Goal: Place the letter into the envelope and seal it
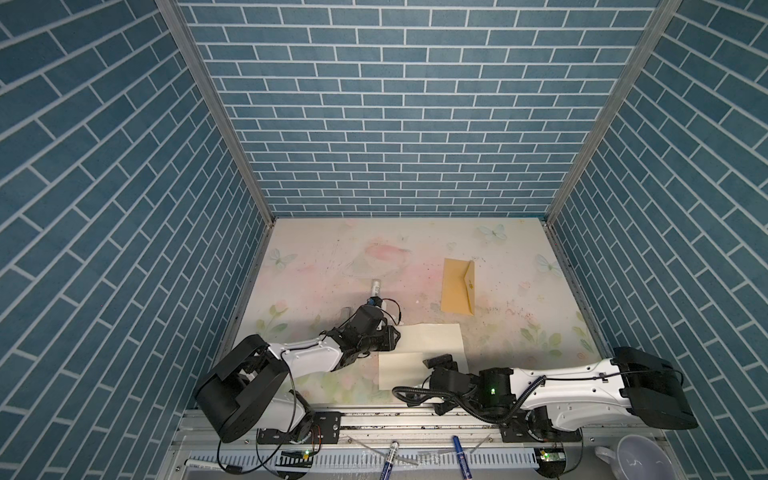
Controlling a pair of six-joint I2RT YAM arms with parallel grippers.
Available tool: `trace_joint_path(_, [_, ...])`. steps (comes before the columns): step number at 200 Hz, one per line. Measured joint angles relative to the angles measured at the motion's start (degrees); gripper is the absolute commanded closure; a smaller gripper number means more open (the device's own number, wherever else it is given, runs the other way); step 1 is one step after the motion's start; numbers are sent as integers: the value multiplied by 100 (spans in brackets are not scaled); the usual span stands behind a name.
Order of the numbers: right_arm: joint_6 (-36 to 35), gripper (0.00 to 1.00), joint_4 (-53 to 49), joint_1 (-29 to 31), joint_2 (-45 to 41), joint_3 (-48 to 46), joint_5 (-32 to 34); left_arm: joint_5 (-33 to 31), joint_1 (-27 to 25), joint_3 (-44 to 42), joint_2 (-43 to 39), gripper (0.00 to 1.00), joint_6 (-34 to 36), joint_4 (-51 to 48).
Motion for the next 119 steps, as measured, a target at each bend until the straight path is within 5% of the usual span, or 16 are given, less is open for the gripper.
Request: trace_joint_path(119, [-192,27,826,413,715,-136,1060,-24,0,0,151,57,-15,173])
